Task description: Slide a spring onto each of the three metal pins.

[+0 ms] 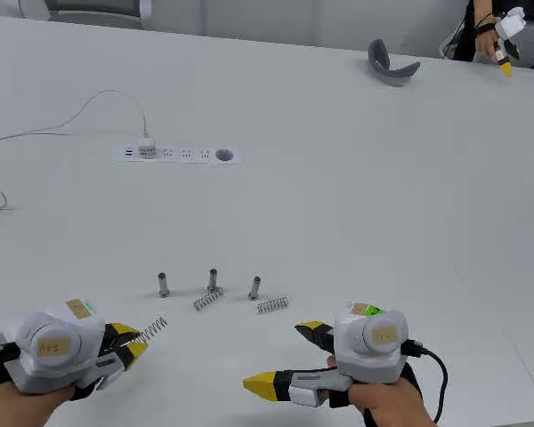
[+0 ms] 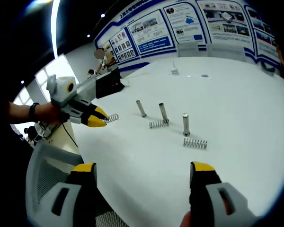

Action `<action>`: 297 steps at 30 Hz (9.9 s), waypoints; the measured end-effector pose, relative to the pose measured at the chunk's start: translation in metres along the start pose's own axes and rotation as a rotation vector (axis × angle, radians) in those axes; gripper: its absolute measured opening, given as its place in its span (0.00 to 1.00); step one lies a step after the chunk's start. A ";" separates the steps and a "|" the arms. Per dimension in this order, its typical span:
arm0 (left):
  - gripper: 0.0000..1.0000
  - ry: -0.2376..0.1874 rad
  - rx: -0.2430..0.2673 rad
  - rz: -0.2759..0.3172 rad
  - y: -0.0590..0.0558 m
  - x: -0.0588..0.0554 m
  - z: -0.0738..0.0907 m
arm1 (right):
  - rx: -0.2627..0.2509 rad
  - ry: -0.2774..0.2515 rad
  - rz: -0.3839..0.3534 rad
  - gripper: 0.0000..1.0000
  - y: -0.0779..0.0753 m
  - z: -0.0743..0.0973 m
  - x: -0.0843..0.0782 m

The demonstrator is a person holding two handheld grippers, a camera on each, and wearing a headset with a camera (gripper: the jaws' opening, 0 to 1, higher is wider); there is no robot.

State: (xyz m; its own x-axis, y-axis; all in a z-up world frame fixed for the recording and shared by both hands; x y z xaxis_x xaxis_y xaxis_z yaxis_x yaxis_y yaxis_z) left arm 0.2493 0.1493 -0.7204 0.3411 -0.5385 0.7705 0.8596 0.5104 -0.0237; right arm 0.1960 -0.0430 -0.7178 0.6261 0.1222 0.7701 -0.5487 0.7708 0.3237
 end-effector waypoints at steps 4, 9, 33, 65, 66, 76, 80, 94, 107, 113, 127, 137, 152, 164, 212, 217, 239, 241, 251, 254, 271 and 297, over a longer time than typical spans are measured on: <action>0.10 -0.007 -0.019 -0.033 -0.014 0.006 0.002 | 0.013 -0.002 0.003 0.81 0.003 -0.002 0.002; 0.10 -0.014 -0.046 -0.052 -0.027 0.013 0.000 | 0.038 -0.015 -0.006 0.80 0.007 -0.003 0.006; 0.10 -0.075 -0.176 -0.197 -0.081 0.060 -0.016 | 0.204 -0.172 -0.154 0.45 0.033 -0.007 0.043; 0.10 -0.112 -0.228 -0.242 -0.095 0.079 -0.016 | 0.308 -0.207 -0.210 0.15 0.043 0.003 0.054; 0.10 -0.114 -0.230 -0.239 -0.095 0.079 -0.016 | 0.311 -0.207 -0.207 0.14 0.043 0.004 0.055; 0.10 -0.163 -0.259 -0.208 -0.087 0.096 -0.020 | 0.344 -0.133 -0.025 0.12 0.045 0.009 0.081; 0.10 -0.177 -0.264 -0.196 -0.085 0.104 -0.021 | 0.355 -0.090 0.056 0.12 0.045 0.010 0.092; 0.09 -0.209 -0.288 -0.207 -0.082 0.115 -0.018 | 0.422 0.112 0.352 0.12 0.051 0.010 0.105; 0.09 -0.194 -0.322 -0.245 -0.087 0.110 -0.014 | 0.485 0.293 0.574 0.13 0.057 0.007 0.090; 0.09 -0.190 -0.335 -0.250 -0.089 0.108 -0.013 | 0.507 0.325 0.614 0.13 0.060 0.003 0.086; 0.11 -0.193 -0.321 -0.195 -0.086 0.093 -0.015 | 0.516 0.346 0.628 0.12 0.062 -0.006 0.078; 0.18 -0.164 -0.267 -0.143 -0.072 0.072 -0.010 | 0.500 0.360 0.629 0.13 0.056 -0.012 0.076; 0.28 -0.148 -0.109 -0.036 -0.031 0.039 0.007 | 0.426 0.417 0.660 0.13 0.031 -0.025 0.074; 0.36 -0.137 -0.020 0.031 -0.006 0.022 0.018 | 0.405 0.468 0.687 0.13 0.017 -0.037 0.073; 0.63 -0.139 0.151 0.264 0.039 -0.031 0.064 | 0.377 0.532 0.771 0.13 0.009 -0.139 0.119; 0.63 -0.138 0.150 0.267 0.038 -0.031 0.064 | 0.374 0.535 0.780 0.13 0.009 -0.148 0.122; 0.63 -0.142 0.174 0.289 0.042 -0.037 0.076 | 0.404 0.553 0.811 0.13 0.019 -0.170 0.124; 0.63 -0.141 0.175 0.291 0.042 -0.037 0.077 | 0.409 0.558 0.814 0.13 0.020 -0.171 0.123; 0.63 -0.136 0.179 0.300 0.041 -0.043 0.080 | 0.414 0.572 0.835 0.13 0.023 -0.178 0.120; 0.63 -0.136 0.181 0.301 0.041 -0.043 0.082 | 0.411 0.569 0.836 0.13 0.024 -0.180 0.121; 0.63 -0.137 0.192 0.313 0.042 -0.046 0.085 | 0.425 0.604 0.893 0.13 0.024 -0.192 0.107; 0.62 -0.124 0.202 0.333 0.043 -0.053 0.089 | 0.446 0.650 0.938 0.13 0.015 -0.211 0.085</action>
State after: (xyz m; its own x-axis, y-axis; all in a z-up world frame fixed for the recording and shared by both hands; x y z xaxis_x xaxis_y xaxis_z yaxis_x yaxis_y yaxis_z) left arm 0.2342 0.2598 -0.7057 0.5292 -0.2431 0.8129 0.6136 0.7713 -0.1688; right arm 0.3578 0.1114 -0.7636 -0.0242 0.9025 0.4300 -0.9976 -0.0500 0.0488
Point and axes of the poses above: the centre of the closed fingertips' face, and the gripper's own axes: z roughly backward along the fingers, y roughly to its left, x roughly out of its top, the point moved 3 cm from there along z, roughly backward along the fingers, and after that the axes turned 3 degrees about -y, right-handed, at the moved point
